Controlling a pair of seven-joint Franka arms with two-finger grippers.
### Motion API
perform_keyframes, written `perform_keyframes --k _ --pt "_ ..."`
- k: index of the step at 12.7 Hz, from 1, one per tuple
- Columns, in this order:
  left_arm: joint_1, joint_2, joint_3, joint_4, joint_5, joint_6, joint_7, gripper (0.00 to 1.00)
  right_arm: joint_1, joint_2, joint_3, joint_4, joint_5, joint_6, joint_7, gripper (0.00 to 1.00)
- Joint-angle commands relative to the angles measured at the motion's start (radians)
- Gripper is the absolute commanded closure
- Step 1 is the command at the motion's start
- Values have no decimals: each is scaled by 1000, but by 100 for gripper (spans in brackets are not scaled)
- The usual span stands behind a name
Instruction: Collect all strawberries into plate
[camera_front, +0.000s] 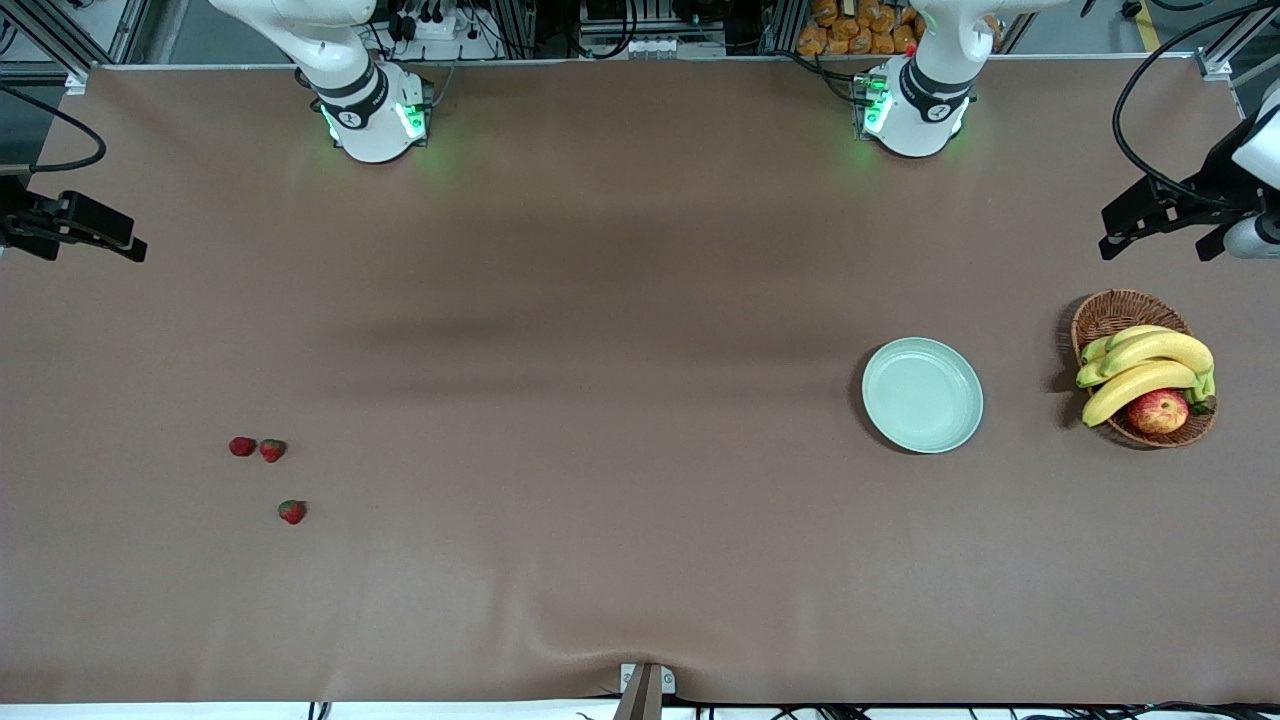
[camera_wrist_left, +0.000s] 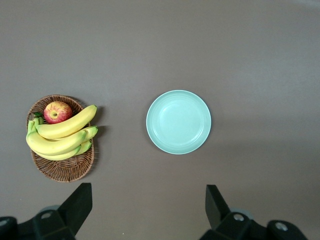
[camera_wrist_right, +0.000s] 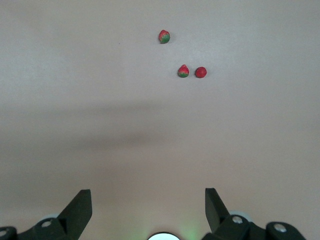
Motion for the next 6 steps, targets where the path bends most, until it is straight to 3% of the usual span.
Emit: perform_keyframes --k 1,6 --pt "6 -4 -5 -7 -10 13 15 0 4 1 1 -6 -18 4 5 0" --pt "6 -1 -5 -10 -10 15 15 0 2 42 1 -7 -18 38 5 0"
